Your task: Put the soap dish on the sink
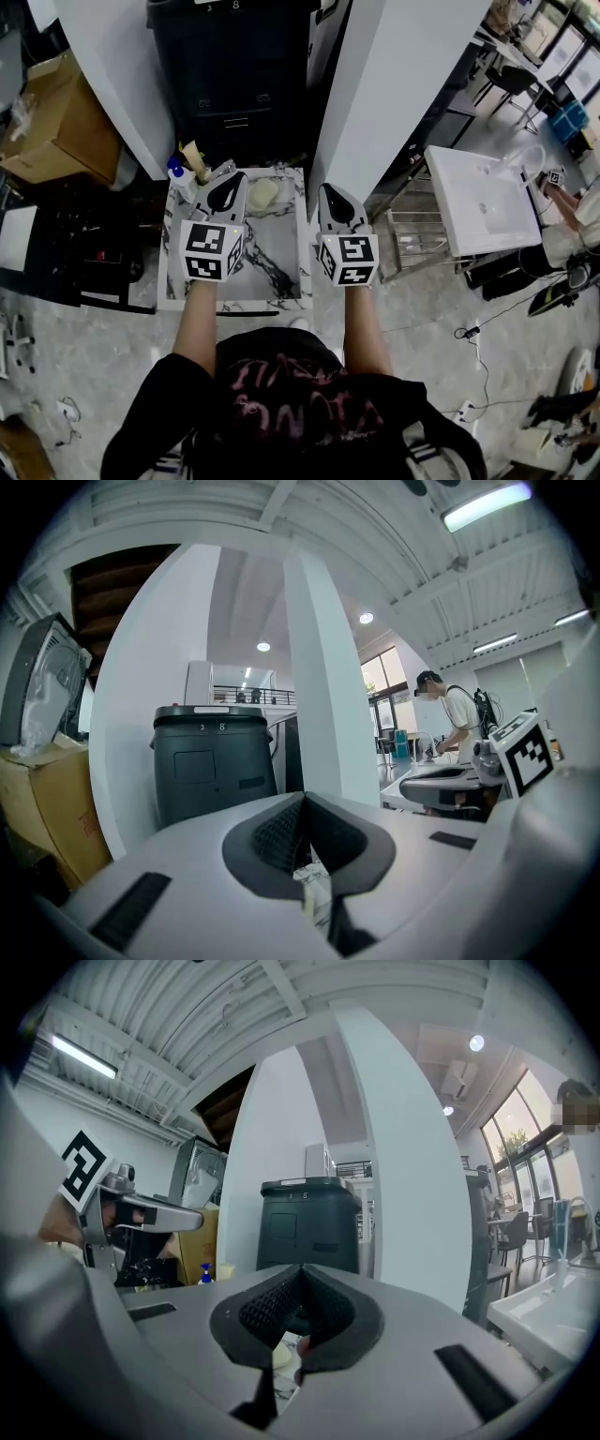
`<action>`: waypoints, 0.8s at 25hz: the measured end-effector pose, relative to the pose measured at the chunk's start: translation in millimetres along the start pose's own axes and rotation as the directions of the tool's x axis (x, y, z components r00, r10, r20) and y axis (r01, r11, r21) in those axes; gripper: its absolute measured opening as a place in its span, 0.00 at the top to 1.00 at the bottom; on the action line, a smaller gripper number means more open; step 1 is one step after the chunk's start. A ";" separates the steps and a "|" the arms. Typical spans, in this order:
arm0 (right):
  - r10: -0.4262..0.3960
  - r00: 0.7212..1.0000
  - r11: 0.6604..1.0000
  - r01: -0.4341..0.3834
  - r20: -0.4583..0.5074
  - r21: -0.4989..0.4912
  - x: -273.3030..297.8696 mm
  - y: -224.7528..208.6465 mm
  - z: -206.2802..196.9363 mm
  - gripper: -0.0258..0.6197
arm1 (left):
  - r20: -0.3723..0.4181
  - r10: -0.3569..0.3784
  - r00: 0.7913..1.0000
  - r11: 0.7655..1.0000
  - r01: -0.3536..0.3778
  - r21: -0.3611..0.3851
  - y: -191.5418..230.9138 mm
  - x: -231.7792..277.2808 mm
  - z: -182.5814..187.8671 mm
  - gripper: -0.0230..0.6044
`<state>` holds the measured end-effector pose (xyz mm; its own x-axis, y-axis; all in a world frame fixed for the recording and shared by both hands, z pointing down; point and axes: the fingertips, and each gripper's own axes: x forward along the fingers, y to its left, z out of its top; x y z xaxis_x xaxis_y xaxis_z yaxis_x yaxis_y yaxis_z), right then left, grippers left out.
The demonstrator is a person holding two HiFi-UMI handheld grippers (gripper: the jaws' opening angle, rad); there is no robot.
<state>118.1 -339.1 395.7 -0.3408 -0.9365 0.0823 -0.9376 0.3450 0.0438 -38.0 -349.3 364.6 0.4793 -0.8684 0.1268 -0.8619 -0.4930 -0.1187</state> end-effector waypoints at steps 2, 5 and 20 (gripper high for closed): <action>0.004 1.000 1.000 -0.004 0.003 0.001 -1.7 2.4 1.2 0.94 | 0.001 -0.002 1.000 1.000 0.002 0.007 -0.8 -2.3 0.3 0.94; 0.009 1.000 1.000 -0.009 0.007 -0.008 -2.7 5.2 5.9 0.94 | 0.014 -0.004 1.000 1.000 0.004 -0.003 -0.1 -5.3 3.5 0.94; 0.007 1.000 1.000 -0.007 0.012 -0.025 -13.3 19.7 14.0 0.94 | 0.048 -0.014 0.999 1.000 0.014 -0.011 2.7 -25.9 12.4 0.94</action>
<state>103.2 -320.7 381.5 -0.3481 -0.9347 0.0711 -0.9332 0.3528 0.0681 -50.7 -328.8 348.8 0.4986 -0.8631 0.0807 -0.8568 -0.5048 -0.1055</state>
